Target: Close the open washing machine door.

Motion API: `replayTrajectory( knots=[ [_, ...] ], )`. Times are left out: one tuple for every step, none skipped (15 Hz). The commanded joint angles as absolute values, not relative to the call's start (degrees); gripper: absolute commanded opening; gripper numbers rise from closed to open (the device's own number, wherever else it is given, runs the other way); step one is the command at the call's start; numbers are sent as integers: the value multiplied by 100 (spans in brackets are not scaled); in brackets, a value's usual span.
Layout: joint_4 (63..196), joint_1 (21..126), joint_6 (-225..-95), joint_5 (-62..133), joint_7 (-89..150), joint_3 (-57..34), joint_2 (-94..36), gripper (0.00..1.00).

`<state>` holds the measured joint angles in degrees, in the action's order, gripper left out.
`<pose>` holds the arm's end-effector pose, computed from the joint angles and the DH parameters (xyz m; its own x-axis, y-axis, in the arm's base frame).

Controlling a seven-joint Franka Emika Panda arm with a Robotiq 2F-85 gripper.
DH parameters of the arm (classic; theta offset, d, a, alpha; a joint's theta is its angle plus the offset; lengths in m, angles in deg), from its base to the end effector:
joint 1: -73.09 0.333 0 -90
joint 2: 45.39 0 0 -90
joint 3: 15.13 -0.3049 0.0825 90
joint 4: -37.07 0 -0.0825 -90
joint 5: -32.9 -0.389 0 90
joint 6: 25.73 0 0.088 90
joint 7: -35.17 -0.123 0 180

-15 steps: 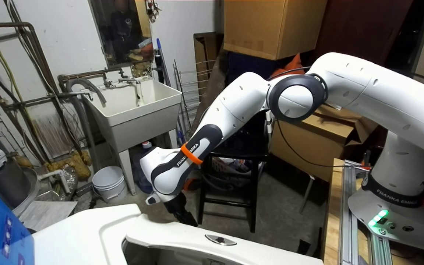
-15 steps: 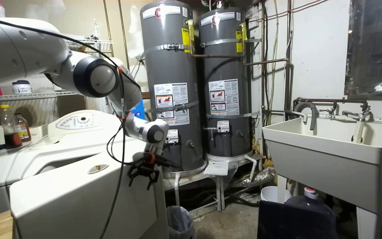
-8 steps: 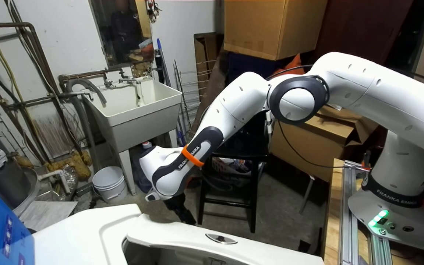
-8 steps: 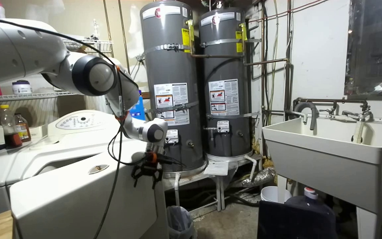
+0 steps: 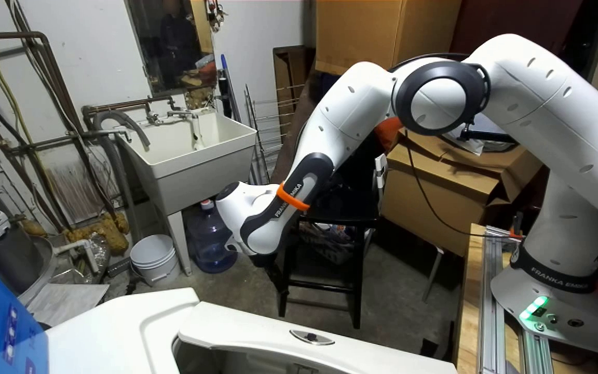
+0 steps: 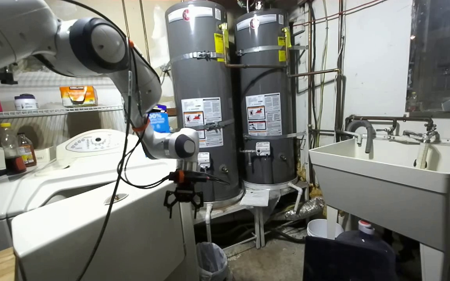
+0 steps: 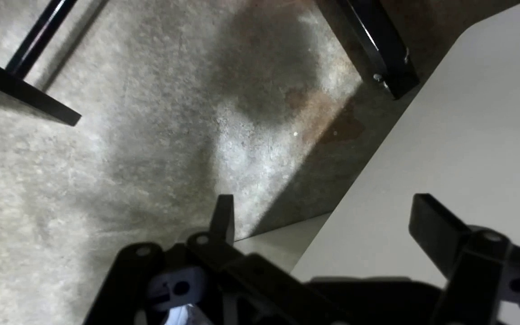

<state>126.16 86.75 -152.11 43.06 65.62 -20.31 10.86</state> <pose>0.6023 0.1950 0.0177 0.5310 0.7966 -0.2889 0.8000 -0.5837 -0.1392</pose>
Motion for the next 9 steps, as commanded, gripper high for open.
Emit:
replayTrajectory(
  knots=[
    [13481, 8886, -15103, 4835, 5892, -2071, 372, 100],
    [13573, 8983, -15057, 4930, 5679, -2085, 294, 100],
    [13767, 9165, -15132, 5001, 5208, -2061, 170, 100],
    [14064, 9497, -15443, 4794, 4716, -1863, -4, 100],
    [13391, 8928, -15134, 4873, 5389, -2206, 466, 100],
    [13554, 9101, -15199, 4881, 5069, -2170, 361, 100],
    [13655, 9241, -15216, 4890, 4870, -2147, 295, 100],
    [13737, 9332, -15232, 4899, 4752, -2129, 238, 100],
    [13780, 9365, -15241, 4905, 4704, -2113, 206, 100]
  ],
)
